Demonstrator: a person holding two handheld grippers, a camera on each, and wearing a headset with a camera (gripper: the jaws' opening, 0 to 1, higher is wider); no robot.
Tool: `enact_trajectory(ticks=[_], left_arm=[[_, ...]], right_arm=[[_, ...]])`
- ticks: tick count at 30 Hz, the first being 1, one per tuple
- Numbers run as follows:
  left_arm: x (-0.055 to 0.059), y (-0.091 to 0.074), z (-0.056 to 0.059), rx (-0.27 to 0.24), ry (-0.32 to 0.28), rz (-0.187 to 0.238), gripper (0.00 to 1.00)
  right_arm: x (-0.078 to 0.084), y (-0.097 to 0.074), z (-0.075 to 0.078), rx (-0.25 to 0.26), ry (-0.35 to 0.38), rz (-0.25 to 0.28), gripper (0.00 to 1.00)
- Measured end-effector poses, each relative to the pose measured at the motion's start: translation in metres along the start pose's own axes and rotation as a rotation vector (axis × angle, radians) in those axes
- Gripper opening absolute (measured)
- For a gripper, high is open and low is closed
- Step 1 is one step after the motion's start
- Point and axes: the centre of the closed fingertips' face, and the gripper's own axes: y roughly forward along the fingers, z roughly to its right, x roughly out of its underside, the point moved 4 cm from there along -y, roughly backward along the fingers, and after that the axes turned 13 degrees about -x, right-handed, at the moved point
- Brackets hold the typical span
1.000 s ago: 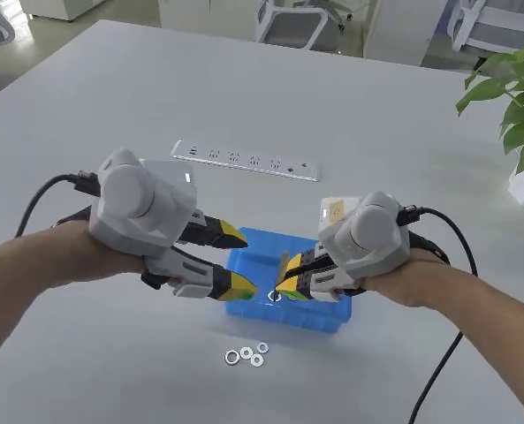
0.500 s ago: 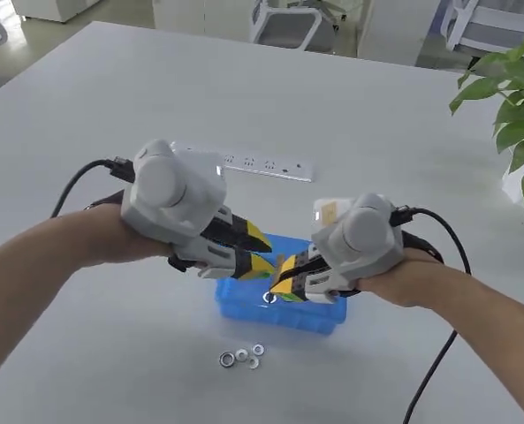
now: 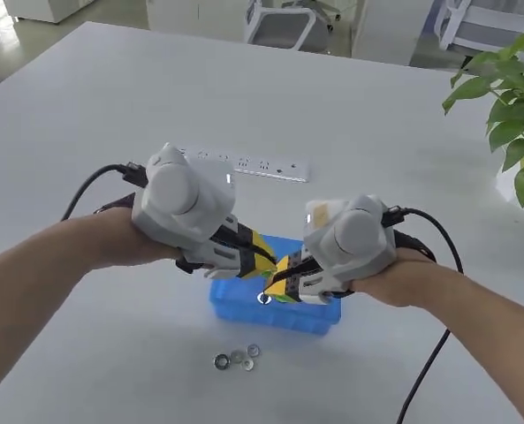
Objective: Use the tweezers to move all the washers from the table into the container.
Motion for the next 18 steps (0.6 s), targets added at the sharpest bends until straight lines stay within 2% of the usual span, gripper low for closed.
enact_trajectory(ticks=[10,14,18], left_arm=[[-0.0013,0.0011,0.0019,0.012,0.006,0.009,0.06],[-0.0008,0.0018,0.0012,0.01,0.015,0.008,0.06],[0.0,0.0028,0.0003,0.011,0.014,0.007,0.06]], right_arm=[[0.0017,-0.001,-0.0008,0.004,0.008,0.007,0.08],[0.0023,-0.0031,0.0014,0.028,0.012,0.001,0.09],[0.0038,-0.0076,0.0007,0.031,0.021,0.009,0.1]])
